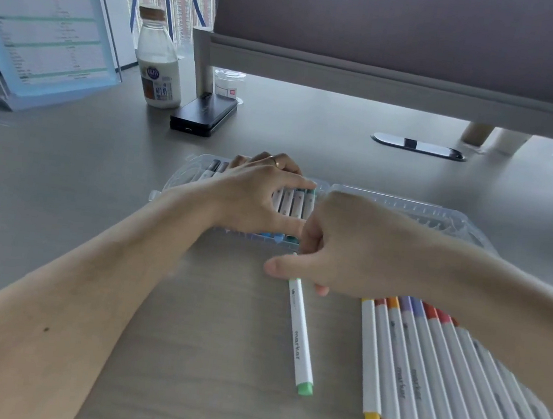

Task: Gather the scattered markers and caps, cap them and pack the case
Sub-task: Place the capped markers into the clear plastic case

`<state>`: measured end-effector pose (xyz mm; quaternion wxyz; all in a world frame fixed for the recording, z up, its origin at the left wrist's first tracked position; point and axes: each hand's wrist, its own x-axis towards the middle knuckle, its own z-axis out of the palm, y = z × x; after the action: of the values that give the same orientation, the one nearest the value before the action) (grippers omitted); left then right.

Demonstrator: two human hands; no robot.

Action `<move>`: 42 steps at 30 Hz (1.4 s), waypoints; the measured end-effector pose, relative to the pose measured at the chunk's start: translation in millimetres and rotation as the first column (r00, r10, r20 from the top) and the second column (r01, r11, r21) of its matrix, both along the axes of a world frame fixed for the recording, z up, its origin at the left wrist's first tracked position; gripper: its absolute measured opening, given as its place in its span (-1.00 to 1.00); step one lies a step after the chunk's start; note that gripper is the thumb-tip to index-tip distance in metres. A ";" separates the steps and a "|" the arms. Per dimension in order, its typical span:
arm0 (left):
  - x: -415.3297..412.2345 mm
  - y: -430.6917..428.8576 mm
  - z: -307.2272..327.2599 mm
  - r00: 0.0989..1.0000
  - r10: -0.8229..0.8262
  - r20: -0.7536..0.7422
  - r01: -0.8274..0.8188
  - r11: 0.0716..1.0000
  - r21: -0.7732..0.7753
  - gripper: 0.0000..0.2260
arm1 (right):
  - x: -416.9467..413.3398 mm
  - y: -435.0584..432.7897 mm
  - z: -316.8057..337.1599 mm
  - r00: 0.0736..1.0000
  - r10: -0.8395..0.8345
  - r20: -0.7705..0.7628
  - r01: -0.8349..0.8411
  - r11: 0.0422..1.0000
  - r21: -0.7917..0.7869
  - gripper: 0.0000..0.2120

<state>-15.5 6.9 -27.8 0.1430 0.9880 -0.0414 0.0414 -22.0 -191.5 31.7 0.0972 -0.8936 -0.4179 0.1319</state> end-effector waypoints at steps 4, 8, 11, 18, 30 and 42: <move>-0.6 -1.9 1.8 1.000 0.013 0.001 -0.013 1.000 0.005 -0.10 | -10.2 0.1 -3.9 0.999 0.029 0.029 -0.027 0.997 -0.078 -0.60; -2.0 -2.6 2.2 1.000 0.011 0.003 -0.012 1.000 0.007 -0.10 | -7.6 -1.4 2.0 0.990 -0.030 -0.137 0.018 0.996 -0.090 -0.67; -4.5 -3.2 3.6 1.000 0.000 -0.003 0.000 1.000 -0.029 -0.18 | 8.9 -2.1 14.4 0.945 -0.094 -0.315 0.129 0.987 0.092 -0.73; -2.9 -1.1 0.6 0.998 -0.008 0.057 0.009 1.000 -0.016 -0.36 | 55.5 0.4 16.8 0.798 -0.091 -0.595 0.410 0.807 0.426 -0.87; -0.5 0.8 1.3 0.995 -0.008 0.101 0.006 1.000 0.014 -0.61 | 84.2 8.9 -18.4 0.823 -0.352 -0.445 0.530 0.757 0.382 -0.82; -2.4 -12.9 -0.1 0.992 -0.062 0.107 0.060 0.998 0.015 -0.06 | 78.5 2.1 -28.1 0.862 -0.320 -0.394 0.465 0.808 0.361 -0.75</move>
<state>-17.9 -6.1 -27.8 0.1360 0.9834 -0.0795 0.0897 56.5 -189.4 3.5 0.3891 -0.8821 -0.2191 0.1498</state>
